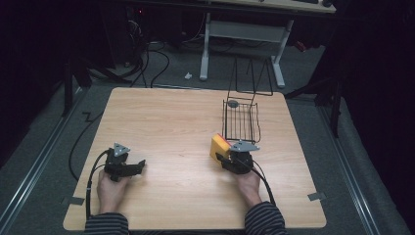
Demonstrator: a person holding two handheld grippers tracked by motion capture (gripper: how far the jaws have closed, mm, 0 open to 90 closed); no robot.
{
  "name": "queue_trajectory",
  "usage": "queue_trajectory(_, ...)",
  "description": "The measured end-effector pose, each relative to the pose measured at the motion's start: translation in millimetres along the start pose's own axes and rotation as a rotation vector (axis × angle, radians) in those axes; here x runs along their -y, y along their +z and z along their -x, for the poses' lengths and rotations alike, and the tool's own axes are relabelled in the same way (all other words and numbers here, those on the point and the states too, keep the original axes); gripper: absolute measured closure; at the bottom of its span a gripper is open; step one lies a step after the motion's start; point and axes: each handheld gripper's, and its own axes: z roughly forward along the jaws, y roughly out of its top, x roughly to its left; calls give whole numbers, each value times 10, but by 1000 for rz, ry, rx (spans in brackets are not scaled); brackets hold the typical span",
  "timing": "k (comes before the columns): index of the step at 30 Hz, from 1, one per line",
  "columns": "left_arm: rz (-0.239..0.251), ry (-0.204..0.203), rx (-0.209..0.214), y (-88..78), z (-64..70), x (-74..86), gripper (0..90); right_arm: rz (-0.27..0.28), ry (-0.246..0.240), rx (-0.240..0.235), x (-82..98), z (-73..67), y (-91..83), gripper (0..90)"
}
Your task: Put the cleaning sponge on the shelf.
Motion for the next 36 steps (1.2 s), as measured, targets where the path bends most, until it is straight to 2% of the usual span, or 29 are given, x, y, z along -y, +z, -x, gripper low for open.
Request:
queue_trajectory(15, 0, -1, 0, 0, 0, 0, 172, 9, -20, -28, -27, -25, -102, 610)
queue_trajectory(20, 0, -1, 0, 0, 0, 0, 172, 4, -31, -54, -45, -38, -200, 610)
queue_trajectory(31, 0, -1, 1, 0, -1, 0, 173, 10, -43, -56, -41, -2, -452, 610)
queue_trajectory(36, 0, 0, 1, 0, -1, 0, 173, 0, -47, -59, -43, -8, -511, 610)
